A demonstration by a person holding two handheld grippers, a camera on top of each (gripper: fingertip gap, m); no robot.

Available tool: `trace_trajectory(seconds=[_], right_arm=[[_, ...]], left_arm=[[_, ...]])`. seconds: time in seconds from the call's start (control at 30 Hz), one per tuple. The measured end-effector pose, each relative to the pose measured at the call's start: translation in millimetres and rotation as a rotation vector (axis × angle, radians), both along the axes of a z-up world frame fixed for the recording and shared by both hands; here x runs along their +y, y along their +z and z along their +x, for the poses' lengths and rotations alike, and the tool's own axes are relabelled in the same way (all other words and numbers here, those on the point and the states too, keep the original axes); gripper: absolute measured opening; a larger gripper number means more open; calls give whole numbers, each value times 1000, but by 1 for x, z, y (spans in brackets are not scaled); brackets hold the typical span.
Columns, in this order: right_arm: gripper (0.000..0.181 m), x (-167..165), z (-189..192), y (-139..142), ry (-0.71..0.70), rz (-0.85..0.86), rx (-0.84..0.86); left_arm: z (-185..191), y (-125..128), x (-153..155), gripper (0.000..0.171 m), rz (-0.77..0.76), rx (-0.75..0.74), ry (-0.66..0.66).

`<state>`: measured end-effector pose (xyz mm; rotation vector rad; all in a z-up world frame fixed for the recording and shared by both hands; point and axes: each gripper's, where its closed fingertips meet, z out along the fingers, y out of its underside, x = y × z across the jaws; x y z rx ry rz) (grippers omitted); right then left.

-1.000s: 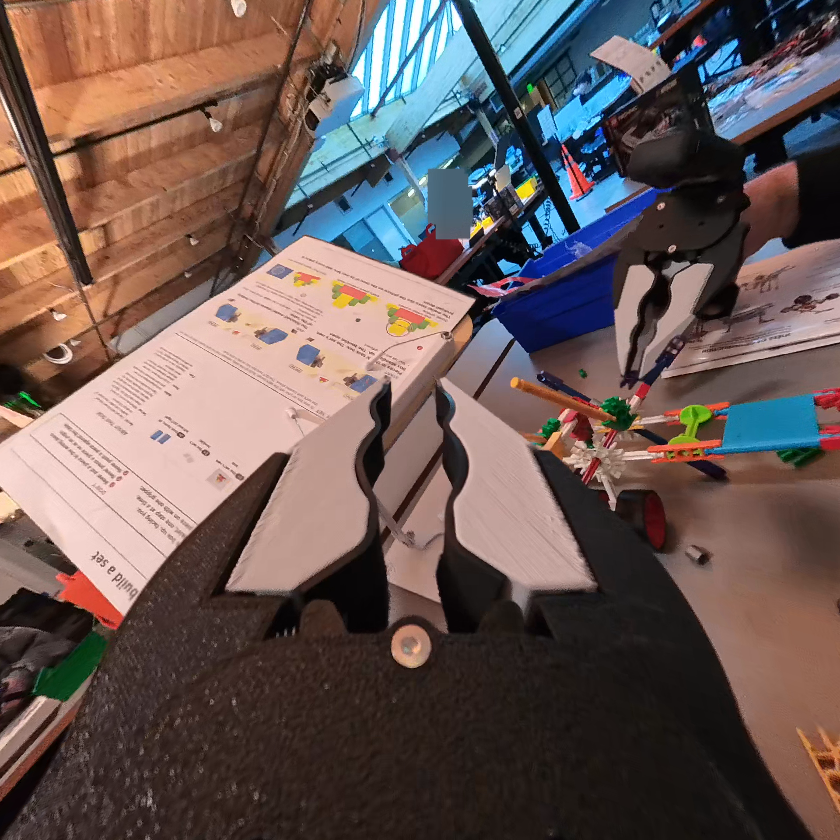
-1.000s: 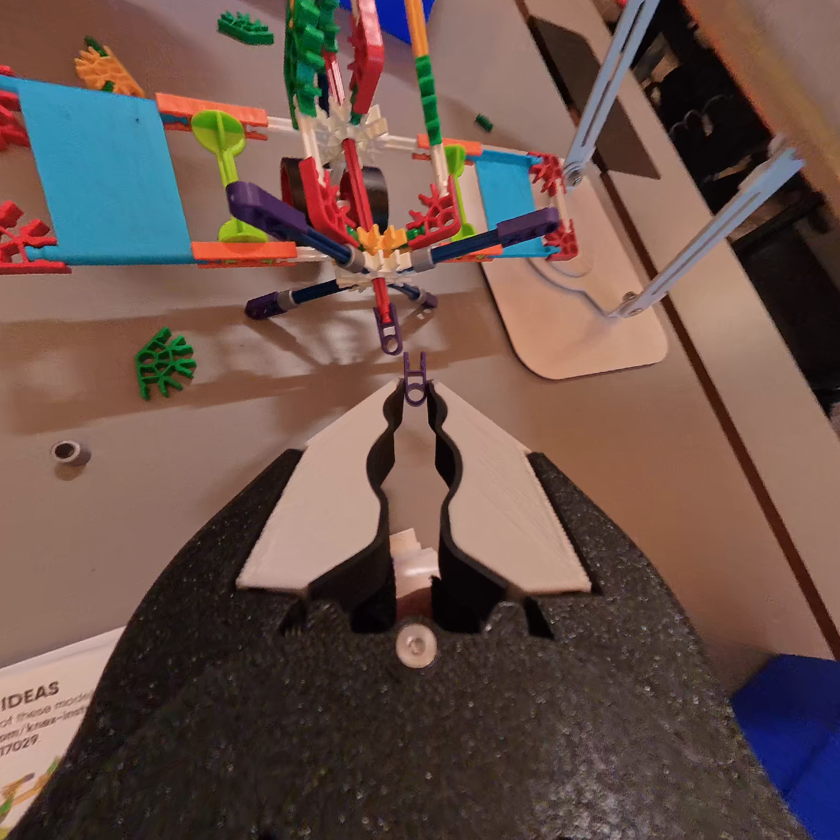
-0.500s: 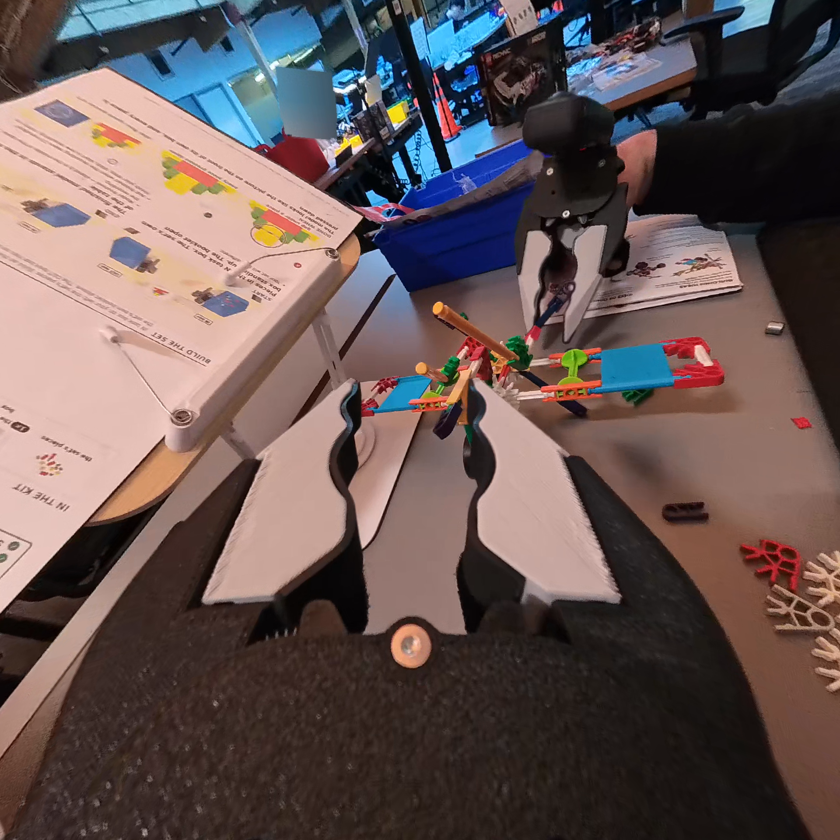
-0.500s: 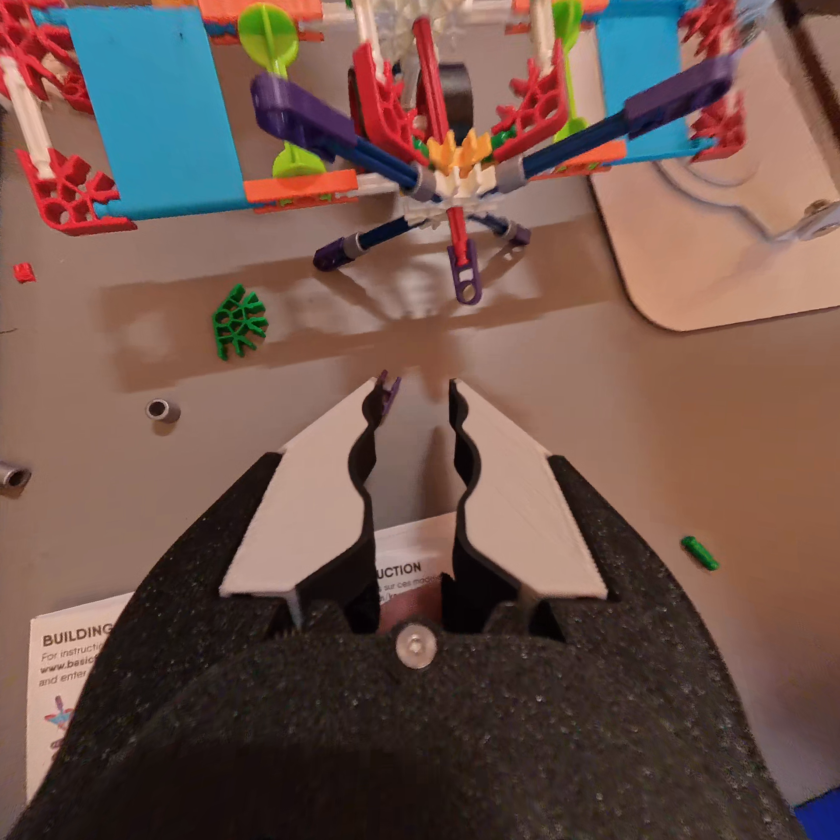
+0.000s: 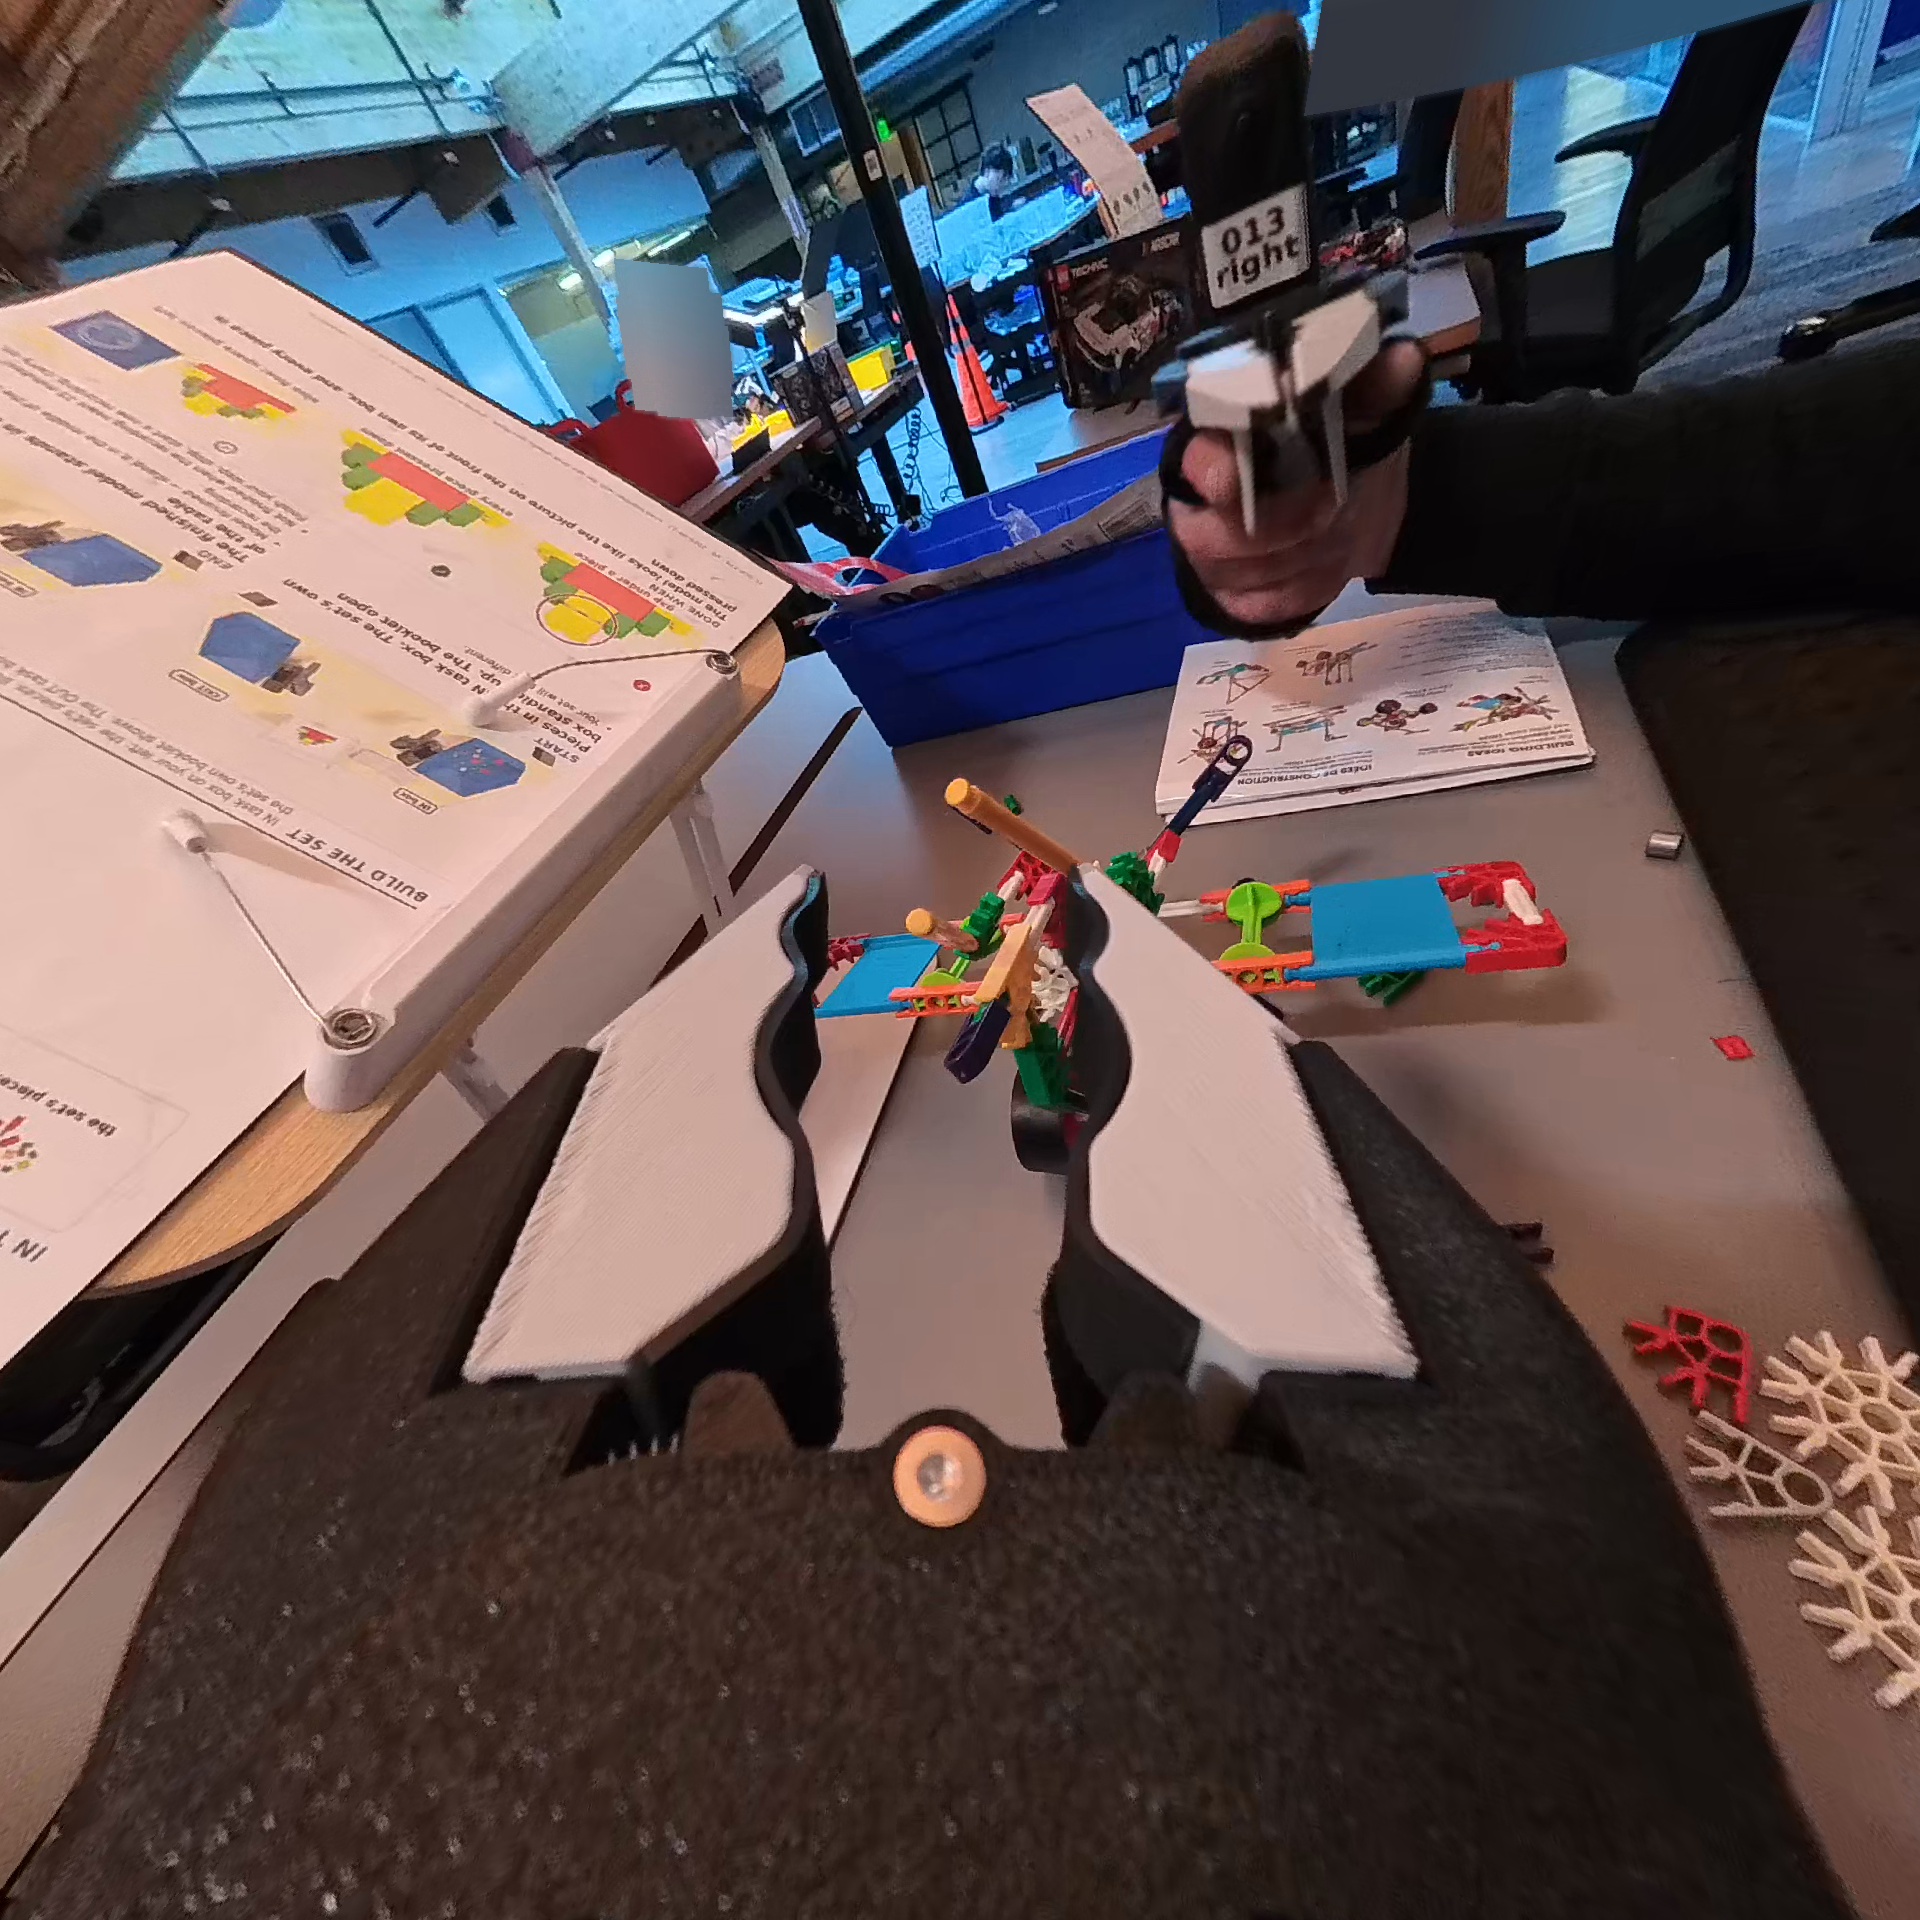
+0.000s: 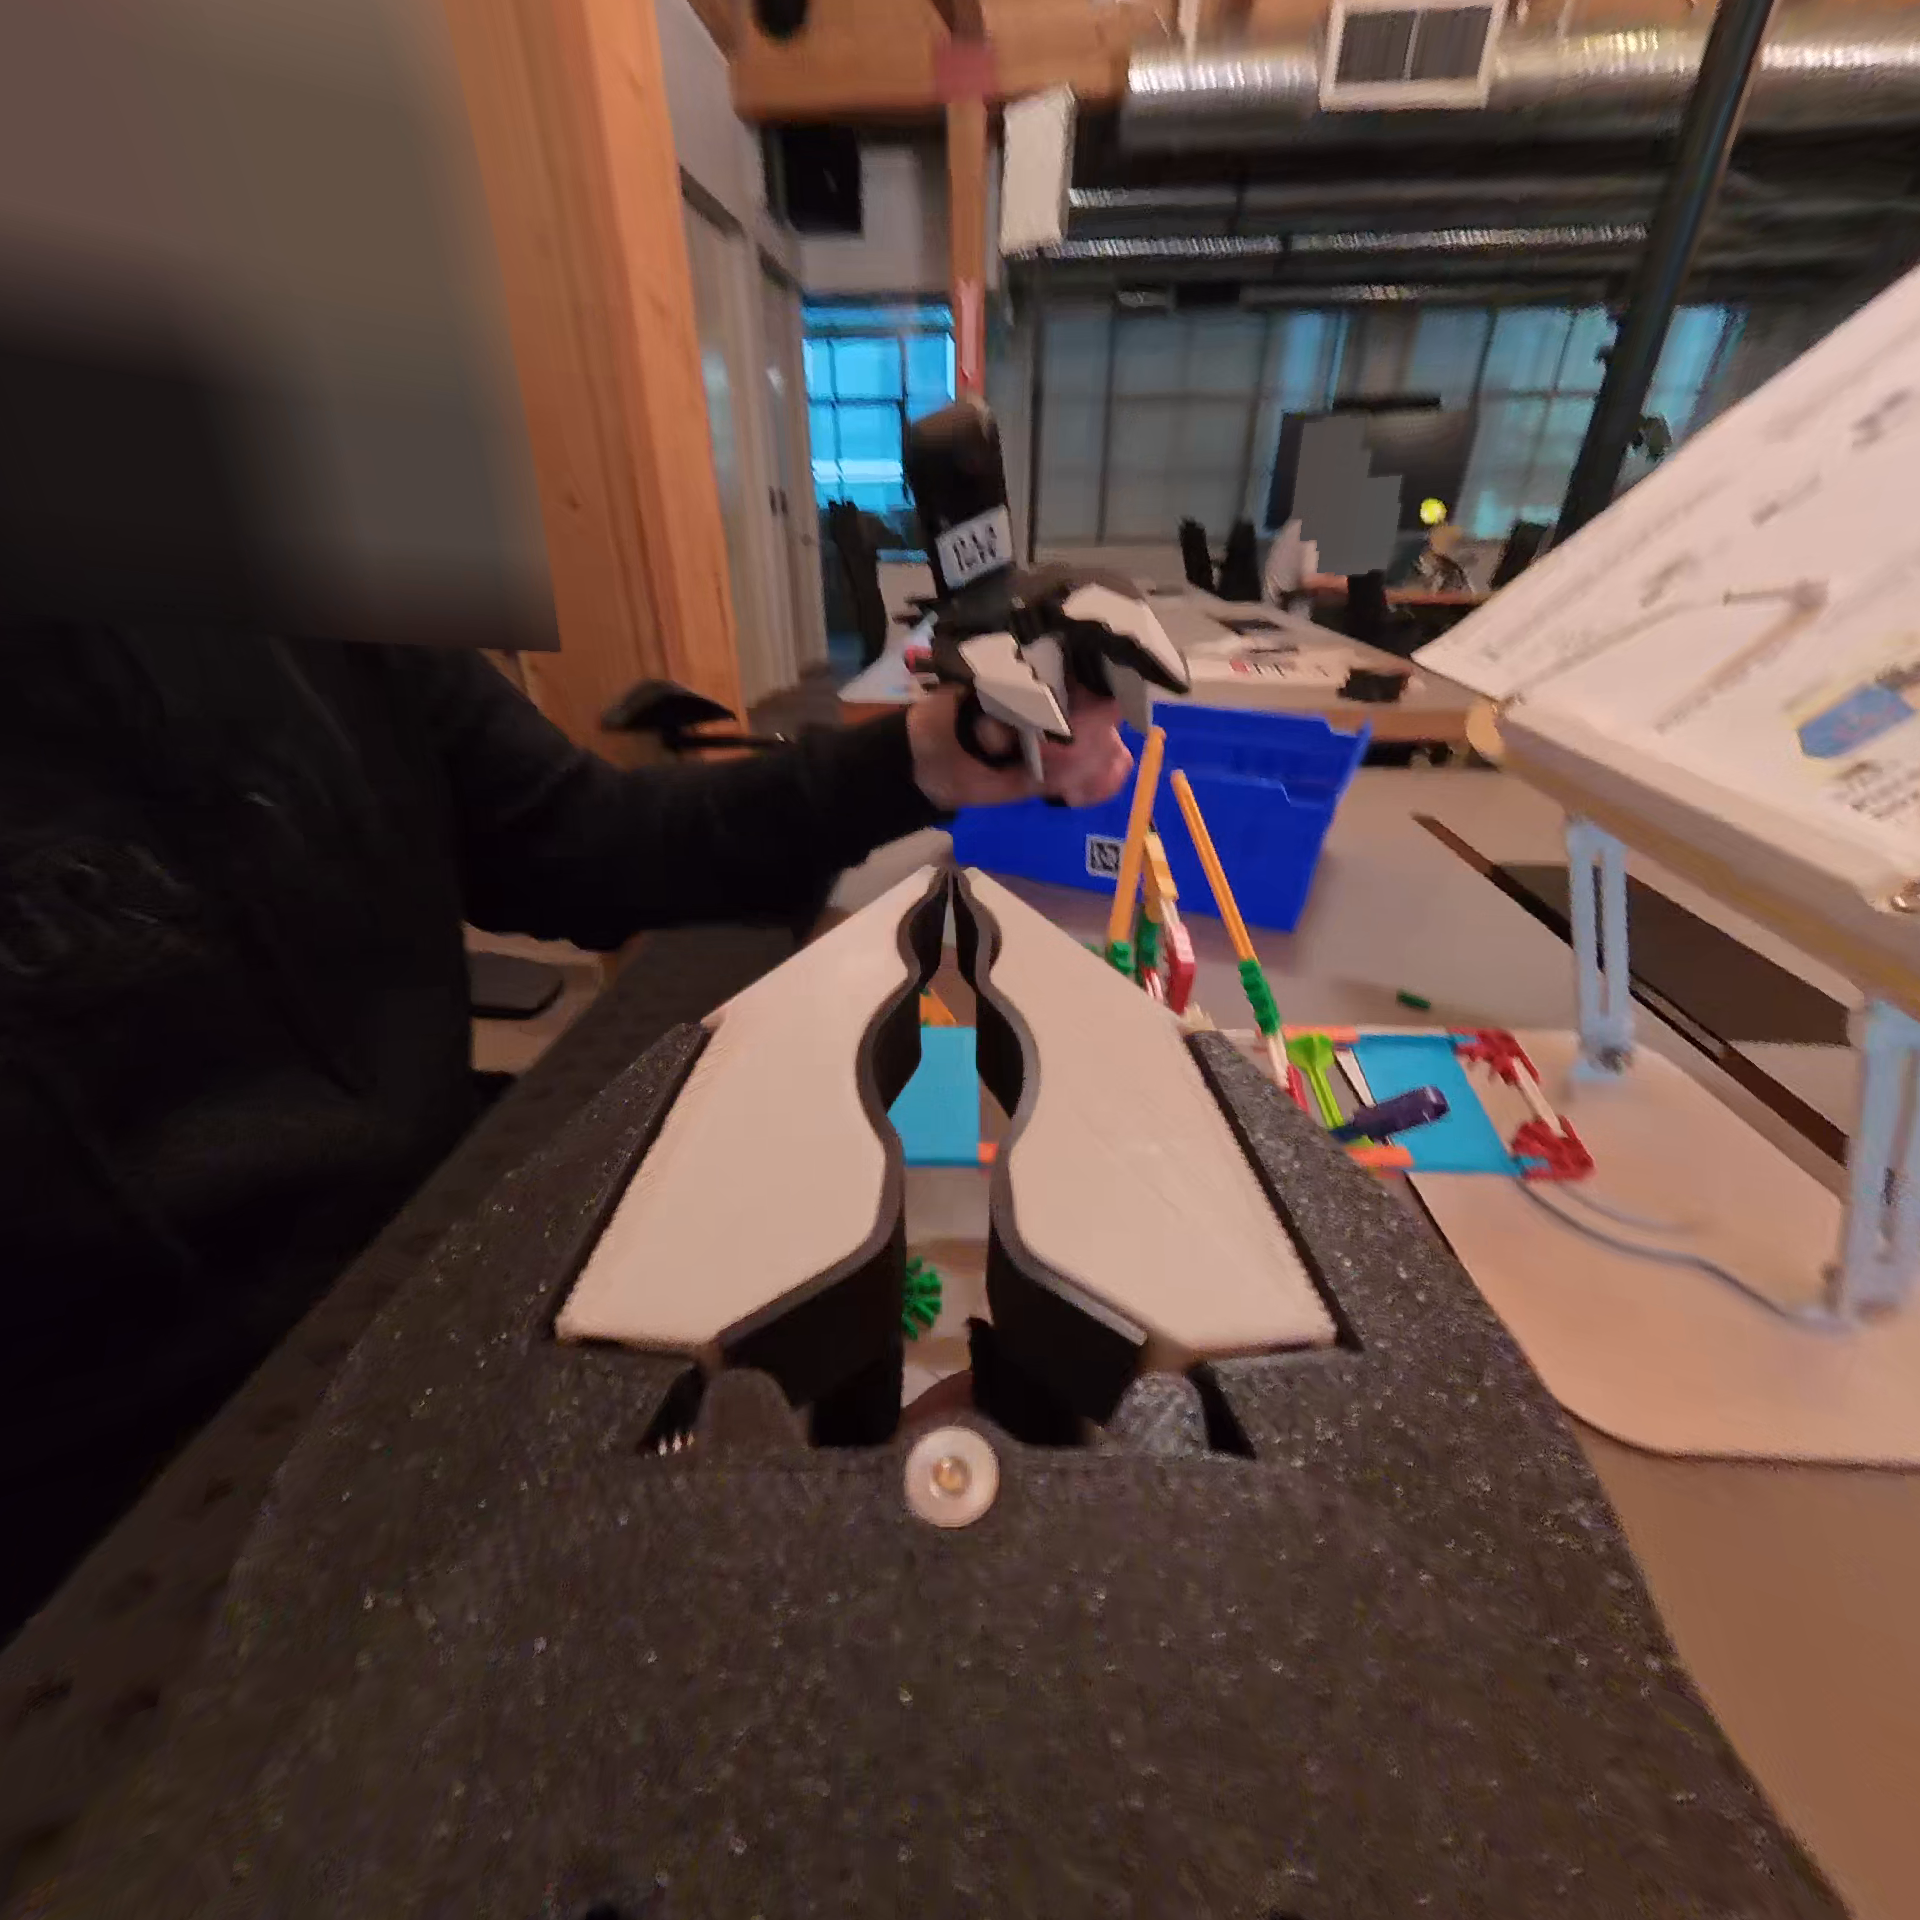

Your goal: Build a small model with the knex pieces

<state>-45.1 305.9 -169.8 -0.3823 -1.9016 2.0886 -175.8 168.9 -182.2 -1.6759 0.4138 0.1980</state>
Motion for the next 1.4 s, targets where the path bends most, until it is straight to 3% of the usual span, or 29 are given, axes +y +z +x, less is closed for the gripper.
trace_trajectory(seconds=[0.23,0.33,1.07,1.4], right_arm=[[8,5,14,19,49,-83,50],[0,3,13,17,41,-63,58],[7,-7,5,4,-11,40,58],[17,-23,-27,-8,-197,219,26]], left_arm=[[3,-4,3,44,-16,-6,-13],[3,-6,4,44,-21,-9,-17],[6,-15,10,44,-56,-29,-38],[7,-14,7,43,-74,-42,-53]])
